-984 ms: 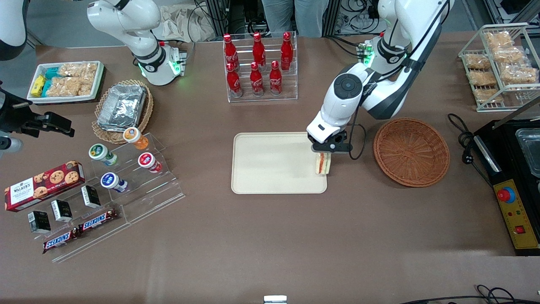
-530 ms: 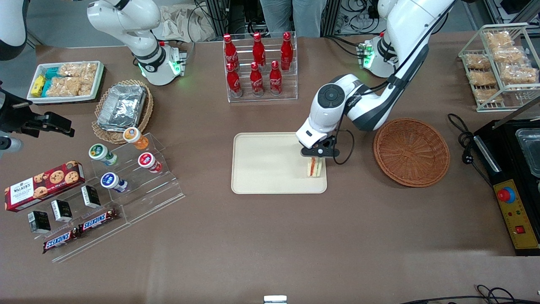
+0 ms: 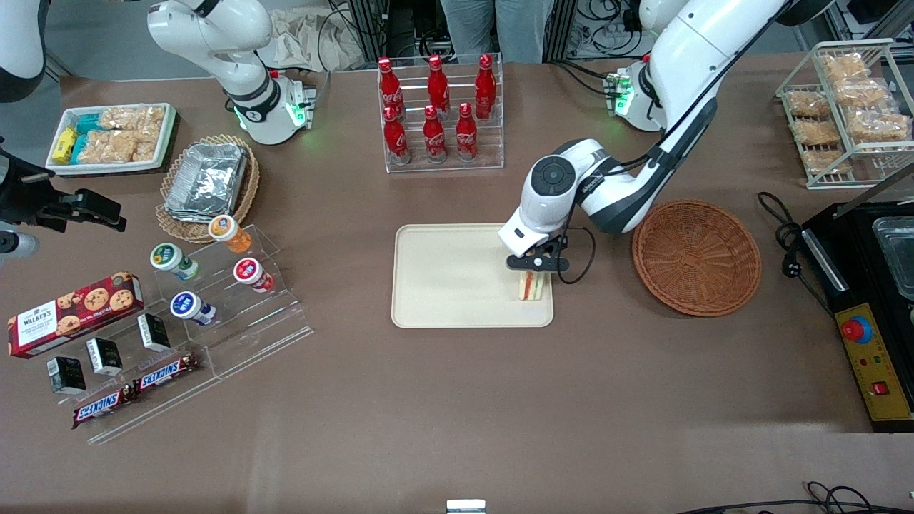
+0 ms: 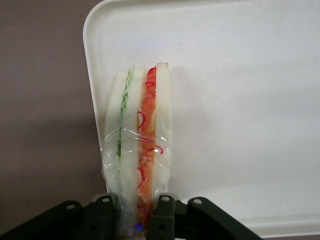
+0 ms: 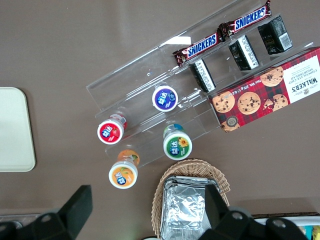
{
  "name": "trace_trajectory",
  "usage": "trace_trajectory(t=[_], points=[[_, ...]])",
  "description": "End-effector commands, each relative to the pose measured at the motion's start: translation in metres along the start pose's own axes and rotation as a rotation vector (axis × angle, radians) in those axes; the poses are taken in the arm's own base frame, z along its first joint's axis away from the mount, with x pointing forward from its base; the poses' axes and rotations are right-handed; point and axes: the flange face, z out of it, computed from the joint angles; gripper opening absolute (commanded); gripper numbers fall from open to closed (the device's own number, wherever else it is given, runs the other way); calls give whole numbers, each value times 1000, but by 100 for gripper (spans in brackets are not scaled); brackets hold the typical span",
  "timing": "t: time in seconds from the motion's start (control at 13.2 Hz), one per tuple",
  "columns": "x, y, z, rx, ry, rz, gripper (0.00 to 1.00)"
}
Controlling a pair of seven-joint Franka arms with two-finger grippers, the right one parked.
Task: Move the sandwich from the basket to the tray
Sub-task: 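Set the sandwich upright on the tray and open the left gripper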
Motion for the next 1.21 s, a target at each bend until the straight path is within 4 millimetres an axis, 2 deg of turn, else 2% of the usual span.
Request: trace_trajectory(t=[0.0, 0.08, 0.23, 0.3, 0.91, 1.06, 1.14], points=[[5, 5, 6, 8, 20, -18, 0], [5, 5, 6, 7, 19, -17, 19], [6, 5, 10, 5, 11, -16, 88], [5, 6, 11, 3, 8, -16, 100], [7, 6, 7, 2, 14, -23, 100], [11, 3, 0, 0, 26, -40, 100], [13, 3, -9, 4, 44, -72, 100]])
